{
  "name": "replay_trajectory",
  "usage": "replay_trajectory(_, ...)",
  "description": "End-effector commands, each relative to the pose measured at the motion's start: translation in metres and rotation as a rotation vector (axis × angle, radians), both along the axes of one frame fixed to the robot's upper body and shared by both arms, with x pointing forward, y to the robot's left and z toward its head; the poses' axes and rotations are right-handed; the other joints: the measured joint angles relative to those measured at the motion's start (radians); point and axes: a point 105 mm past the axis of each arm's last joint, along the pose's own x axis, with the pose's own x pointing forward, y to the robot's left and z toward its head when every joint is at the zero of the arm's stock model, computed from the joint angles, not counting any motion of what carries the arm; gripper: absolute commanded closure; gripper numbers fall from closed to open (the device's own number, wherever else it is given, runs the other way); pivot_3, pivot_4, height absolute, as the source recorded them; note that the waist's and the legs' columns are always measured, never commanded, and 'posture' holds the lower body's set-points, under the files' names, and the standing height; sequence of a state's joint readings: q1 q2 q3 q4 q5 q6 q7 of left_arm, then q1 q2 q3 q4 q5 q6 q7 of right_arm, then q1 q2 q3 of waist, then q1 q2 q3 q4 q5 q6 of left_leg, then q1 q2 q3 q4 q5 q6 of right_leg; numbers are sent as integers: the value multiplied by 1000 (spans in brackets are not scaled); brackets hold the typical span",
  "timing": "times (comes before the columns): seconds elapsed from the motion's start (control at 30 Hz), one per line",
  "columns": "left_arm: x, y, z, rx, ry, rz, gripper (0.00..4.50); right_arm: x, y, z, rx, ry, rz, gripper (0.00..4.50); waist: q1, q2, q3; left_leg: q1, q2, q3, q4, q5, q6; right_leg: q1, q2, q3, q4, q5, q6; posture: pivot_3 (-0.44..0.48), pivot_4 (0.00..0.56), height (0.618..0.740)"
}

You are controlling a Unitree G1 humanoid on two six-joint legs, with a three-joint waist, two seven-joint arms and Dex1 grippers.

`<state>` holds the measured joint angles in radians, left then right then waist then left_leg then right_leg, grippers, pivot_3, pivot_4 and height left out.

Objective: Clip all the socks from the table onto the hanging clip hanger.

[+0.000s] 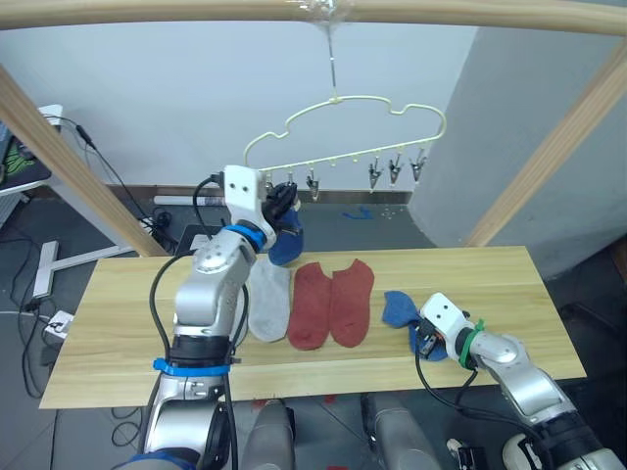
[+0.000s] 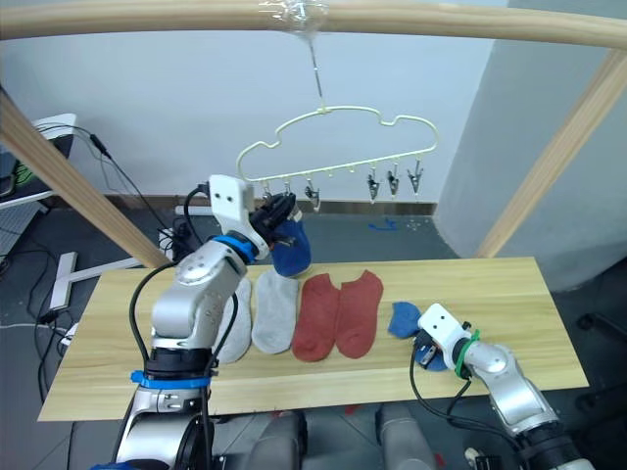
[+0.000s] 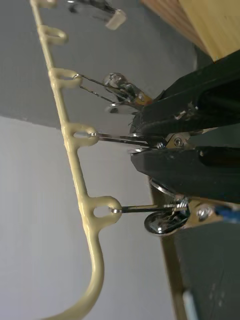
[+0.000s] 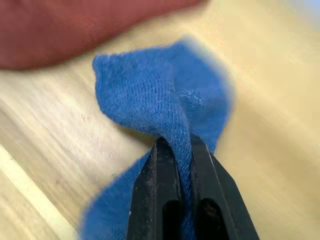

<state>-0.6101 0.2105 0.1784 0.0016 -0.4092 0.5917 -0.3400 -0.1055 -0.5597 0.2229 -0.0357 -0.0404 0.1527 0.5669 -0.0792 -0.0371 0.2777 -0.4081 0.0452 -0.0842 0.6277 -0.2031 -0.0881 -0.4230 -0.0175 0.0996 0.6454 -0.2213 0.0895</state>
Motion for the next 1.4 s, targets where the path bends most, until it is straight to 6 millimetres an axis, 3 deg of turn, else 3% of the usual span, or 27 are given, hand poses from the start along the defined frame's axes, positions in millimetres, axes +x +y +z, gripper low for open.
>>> replay_trajectory(0.03,-3,3,2,-150,135,-87,4395,-7,30,45,-2,-220,165,4473,-6,0,0,0,0,0,0,0,0,0,0,0,0,0,0,-26,244,740)
replay_trajectory(0.3,-11,3,11,-375,329,-248,4395,-13,74,92,78,-427,290,4473,-7,0,0,-1,0,0,0,0,0,0,0,0,-1,0,1,-40,238,740)
replay_trajectory(0.47,-16,-3,34,-514,326,-339,4395,-5,92,106,163,-436,268,4473,-5,0,0,-1,0,-1,0,0,0,0,0,-1,0,0,1,-43,235,740)
replay_trajectory(0.53,-17,-3,34,-503,334,-344,4395,-5,97,112,176,-454,279,4473,-4,0,0,-2,0,-2,0,0,0,-1,0,-2,-1,2,4,-43,235,740)
replay_trajectory(1.0,-36,-12,41,-513,339,-473,4395,-5,107,130,201,-517,297,4473,-3,0,0,-3,0,-2,-2,0,-1,-2,0,-2,-1,2,4,-36,244,740)
replay_trajectory(1.4,-32,0,36,-503,347,-421,4395,-13,106,134,200,-537,334,4473,-3,0,0,-5,0,-2,-2,0,-1,-3,0,-2,-1,2,4,-35,251,740)
